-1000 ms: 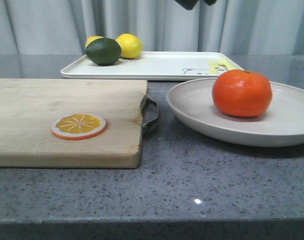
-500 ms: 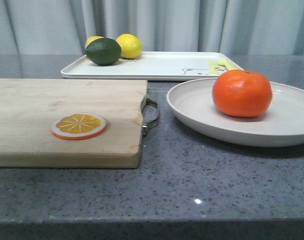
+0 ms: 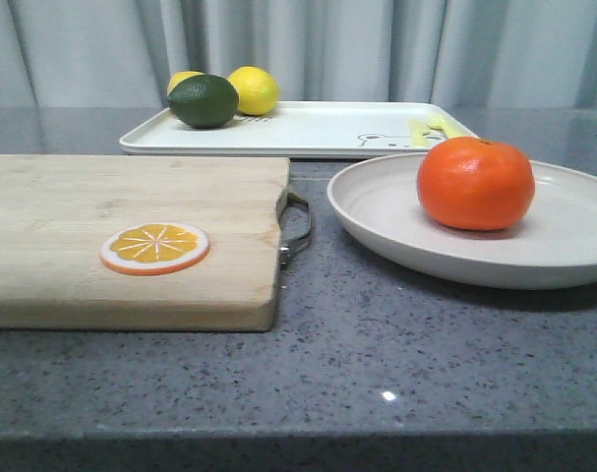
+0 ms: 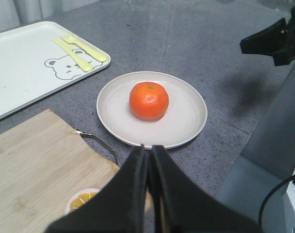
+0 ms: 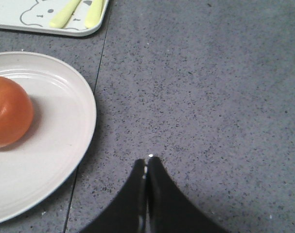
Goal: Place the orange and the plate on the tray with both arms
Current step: 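Move the right gripper down to the plate rim nearest it and grasp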
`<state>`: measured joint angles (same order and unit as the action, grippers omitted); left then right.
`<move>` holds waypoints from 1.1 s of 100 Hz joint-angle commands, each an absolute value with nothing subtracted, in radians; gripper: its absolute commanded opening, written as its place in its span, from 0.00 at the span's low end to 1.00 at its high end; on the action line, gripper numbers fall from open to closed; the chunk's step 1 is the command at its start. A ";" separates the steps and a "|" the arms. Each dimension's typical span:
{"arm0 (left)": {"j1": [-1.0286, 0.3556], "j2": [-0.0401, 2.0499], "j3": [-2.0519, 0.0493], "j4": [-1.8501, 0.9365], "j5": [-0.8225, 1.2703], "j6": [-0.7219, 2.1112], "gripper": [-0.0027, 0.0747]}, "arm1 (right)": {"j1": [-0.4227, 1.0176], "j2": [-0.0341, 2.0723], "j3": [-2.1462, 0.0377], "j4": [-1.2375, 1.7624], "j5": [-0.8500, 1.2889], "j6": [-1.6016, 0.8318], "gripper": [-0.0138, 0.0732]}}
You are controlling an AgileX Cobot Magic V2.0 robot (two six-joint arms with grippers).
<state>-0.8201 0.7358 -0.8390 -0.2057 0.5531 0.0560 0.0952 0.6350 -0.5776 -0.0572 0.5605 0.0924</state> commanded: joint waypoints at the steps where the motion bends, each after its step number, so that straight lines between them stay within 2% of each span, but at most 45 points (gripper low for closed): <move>1: -0.817 0.710 -0.853 -0.206 0.476 0.058 0.01 | 0.108 0.702 -0.661 -0.072 0.552 0.085 0.09; 11: -0.817 0.696 -0.843 -0.199 0.476 0.058 0.01 | 0.128 0.774 -0.721 -0.072 0.605 0.084 0.16; 30: -0.817 0.695 -0.831 -0.199 0.476 0.058 0.01 | 0.158 0.923 -0.830 -0.061 0.695 0.084 0.52; 37: -0.817 0.695 -0.829 -0.199 0.476 0.058 0.01 | 0.166 0.976 -0.870 -0.042 0.728 0.084 0.59; 64: -0.817 0.695 -0.829 -0.199 0.476 0.058 0.01 | 0.203 1.185 -1.029 0.041 0.882 0.084 0.60; 110: -0.817 0.695 -0.829 -0.199 0.476 0.058 0.01 | 0.192 1.402 -1.110 0.064 0.924 0.107 0.60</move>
<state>-0.8201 0.6991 -0.8019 -0.1902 0.5504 0.0577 0.2022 1.4078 -1.0777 0.0630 0.9390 0.0960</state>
